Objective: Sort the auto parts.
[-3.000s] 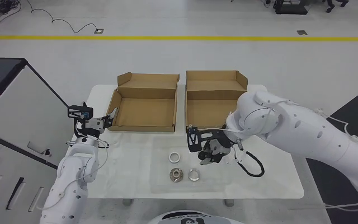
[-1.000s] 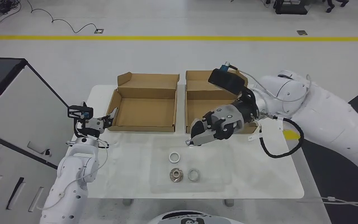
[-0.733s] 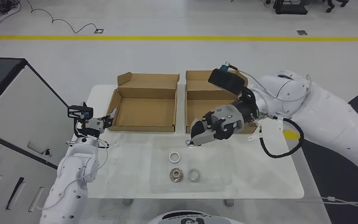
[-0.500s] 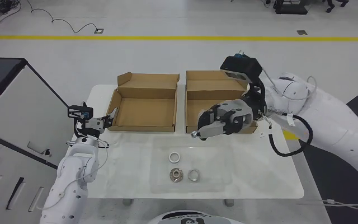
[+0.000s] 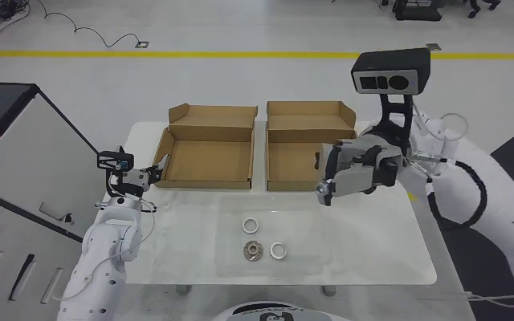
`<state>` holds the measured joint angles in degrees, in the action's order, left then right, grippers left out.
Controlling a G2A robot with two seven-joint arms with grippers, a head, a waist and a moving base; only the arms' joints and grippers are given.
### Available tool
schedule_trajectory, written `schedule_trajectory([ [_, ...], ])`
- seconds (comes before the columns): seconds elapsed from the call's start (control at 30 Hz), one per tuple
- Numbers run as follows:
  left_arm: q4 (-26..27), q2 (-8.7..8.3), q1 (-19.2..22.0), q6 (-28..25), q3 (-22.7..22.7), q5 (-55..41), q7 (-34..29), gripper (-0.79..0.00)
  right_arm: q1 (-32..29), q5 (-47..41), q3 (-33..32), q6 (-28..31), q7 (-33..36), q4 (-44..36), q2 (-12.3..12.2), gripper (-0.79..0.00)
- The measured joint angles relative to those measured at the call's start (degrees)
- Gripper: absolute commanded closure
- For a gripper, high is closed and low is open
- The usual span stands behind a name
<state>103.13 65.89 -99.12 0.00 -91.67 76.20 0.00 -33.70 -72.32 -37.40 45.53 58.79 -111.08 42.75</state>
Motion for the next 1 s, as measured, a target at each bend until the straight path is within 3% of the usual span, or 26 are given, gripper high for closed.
schedule_trajectory([
  [0.17, 0.0, 0.00, 0.0, 0.0, 0.0, 0.0, 0.0, -0.785, -1.9, -4.2, -3.3, -3.8, 3.8, 0.1, 2.5, 0.000],
  [0.57, 0.0, 0.00, 0.0, 0.0, 0.0, 0.0, 0.0, -0.785, -2.0, -4.3, -3.3, -3.9, 3.6, 0.0, 2.5, 0.000],
  [0.67, 0.0, 0.00, 0.0, 0.0, 0.0, 0.0, 0.0, -0.785, -4.3, -6.8, -4.3, -4.2, 2.2, -1.3, 2.9, 0.000],
  [1.0, 0.0, 0.00, 0.0, 0.0, 0.0, 0.0, 0.0, -0.785, -11.3, -16.9, -11.0, -7.2, 7.2, -2.7, 5.3, 0.000],
])
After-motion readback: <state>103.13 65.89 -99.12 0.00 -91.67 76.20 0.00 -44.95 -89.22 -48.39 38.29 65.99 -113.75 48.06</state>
